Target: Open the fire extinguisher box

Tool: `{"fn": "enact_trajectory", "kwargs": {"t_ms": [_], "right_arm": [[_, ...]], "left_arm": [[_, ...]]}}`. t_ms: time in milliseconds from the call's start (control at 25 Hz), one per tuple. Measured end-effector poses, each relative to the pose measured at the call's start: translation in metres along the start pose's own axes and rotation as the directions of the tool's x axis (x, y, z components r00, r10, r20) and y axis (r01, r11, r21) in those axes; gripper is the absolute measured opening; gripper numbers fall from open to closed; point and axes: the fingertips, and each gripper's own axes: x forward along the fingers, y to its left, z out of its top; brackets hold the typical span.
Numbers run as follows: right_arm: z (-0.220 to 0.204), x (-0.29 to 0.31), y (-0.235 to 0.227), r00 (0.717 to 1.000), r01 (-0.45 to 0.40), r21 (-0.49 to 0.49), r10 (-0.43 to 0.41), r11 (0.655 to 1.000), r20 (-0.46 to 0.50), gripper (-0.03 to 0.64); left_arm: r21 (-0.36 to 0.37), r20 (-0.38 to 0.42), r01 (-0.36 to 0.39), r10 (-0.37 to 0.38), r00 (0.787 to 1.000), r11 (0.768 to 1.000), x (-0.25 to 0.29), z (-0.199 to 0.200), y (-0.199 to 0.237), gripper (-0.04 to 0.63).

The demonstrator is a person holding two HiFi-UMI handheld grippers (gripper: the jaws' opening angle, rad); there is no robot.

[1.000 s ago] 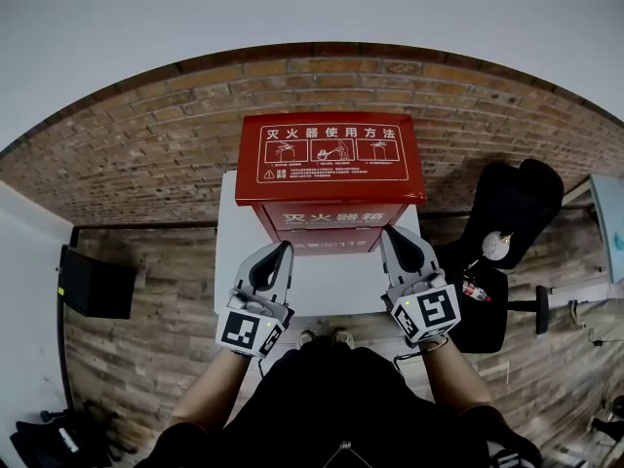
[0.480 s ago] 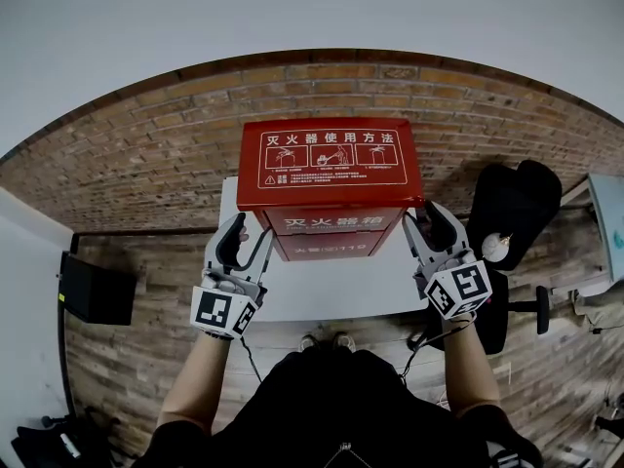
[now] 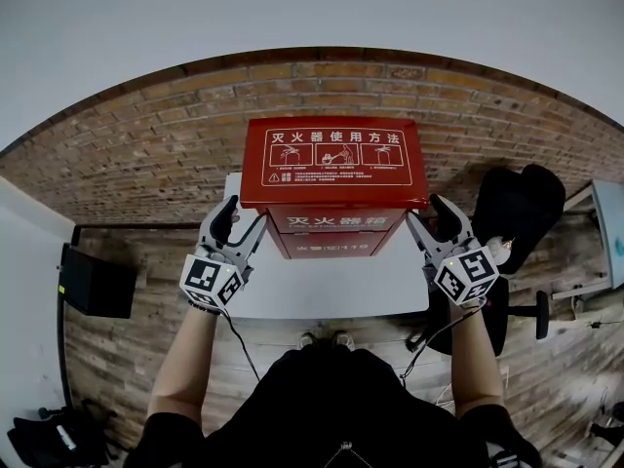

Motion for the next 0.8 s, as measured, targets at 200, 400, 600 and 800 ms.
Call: {"fn": "enact_trajectory", "kwargs": {"t_ms": [200, 400, 600, 800], "right_arm": [[-0.0029, 0.0056, -0.005, 1.0, -0.019, 0.05, 0.018, 0.999, 0.004, 0.245], [-0.0034, 0.009, -0.0062, 1.0, -0.023, 0.066, 0.023, 0.998, 0.01, 0.244], [-0.0045, 0.0103, -0.0032, 0.999, -0.034, 0.055, 0.033, 0.998, 0.008, 0.239], [-0.0047, 0.0098, -0.0028, 0.999, -0.033, 0.051, 0.034, 0.998, -0.014, 0.224]], "left_arm": [[-0.026, 0.021, 0.034, -0.033, 0.999, 0.999, 0.0073, 0.0015, -0.002, 0.319], [-0.023, 0.03, 0.042, -0.041, 0.999, 0.999, 0.0112, 0.0039, 0.0013, 0.318], [-0.02, 0.036, 0.051, -0.05, 0.998, 0.999, 0.011, 0.0049, 0.0019, 0.316], [-0.017, 0.026, 0.048, -0.048, 0.999, 0.999, 0.0103, 0.0049, 0.0018, 0.308]]}}
